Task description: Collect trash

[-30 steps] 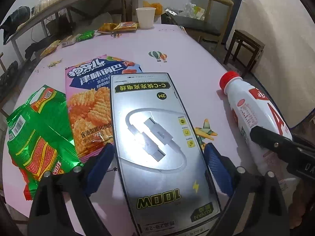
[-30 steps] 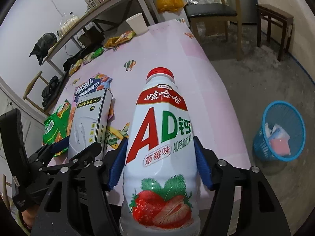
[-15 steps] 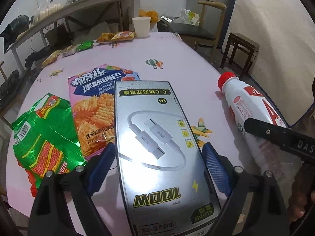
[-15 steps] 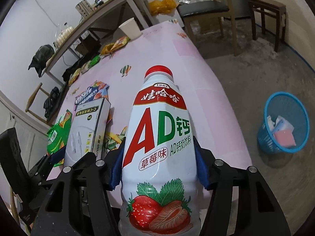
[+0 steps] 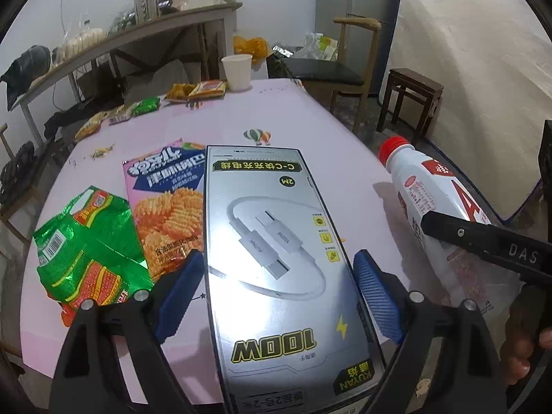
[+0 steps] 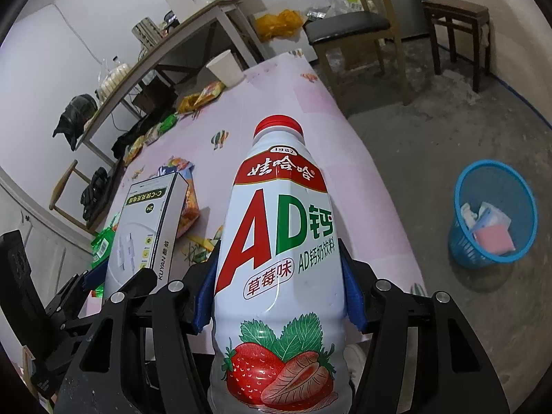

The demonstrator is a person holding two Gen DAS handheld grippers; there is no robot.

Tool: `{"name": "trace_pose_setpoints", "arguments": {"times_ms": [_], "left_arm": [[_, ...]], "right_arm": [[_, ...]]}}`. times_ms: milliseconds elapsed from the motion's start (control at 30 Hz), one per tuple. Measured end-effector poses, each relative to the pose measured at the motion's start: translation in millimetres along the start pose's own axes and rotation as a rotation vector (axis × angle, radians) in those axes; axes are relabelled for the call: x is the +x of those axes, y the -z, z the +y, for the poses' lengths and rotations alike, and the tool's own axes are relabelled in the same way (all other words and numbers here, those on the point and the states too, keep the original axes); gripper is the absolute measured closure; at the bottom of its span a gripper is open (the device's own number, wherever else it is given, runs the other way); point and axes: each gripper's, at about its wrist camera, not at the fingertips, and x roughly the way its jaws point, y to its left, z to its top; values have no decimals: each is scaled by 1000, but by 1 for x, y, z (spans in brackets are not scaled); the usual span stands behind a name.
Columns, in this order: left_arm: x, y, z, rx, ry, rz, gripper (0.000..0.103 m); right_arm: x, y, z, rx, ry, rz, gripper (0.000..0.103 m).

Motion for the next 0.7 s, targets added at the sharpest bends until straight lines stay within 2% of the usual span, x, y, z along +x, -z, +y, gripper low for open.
{"name": "trace_pose_setpoints", "arguments": {"times_ms": [367, 567, 700], "left_arm": [[-18, -8, -32, 67, 16, -51, 17], [-20, -13, -63, 127, 38, -70, 17], [-17, -18, -92, 177, 77, -69, 17]], "right_arm": [[-28, -1, -24, 48, -12, -70, 46], [-47, 0, -50, 99, 2, -117, 46], [-61, 4, -73, 149, 24, -147, 46]]}}
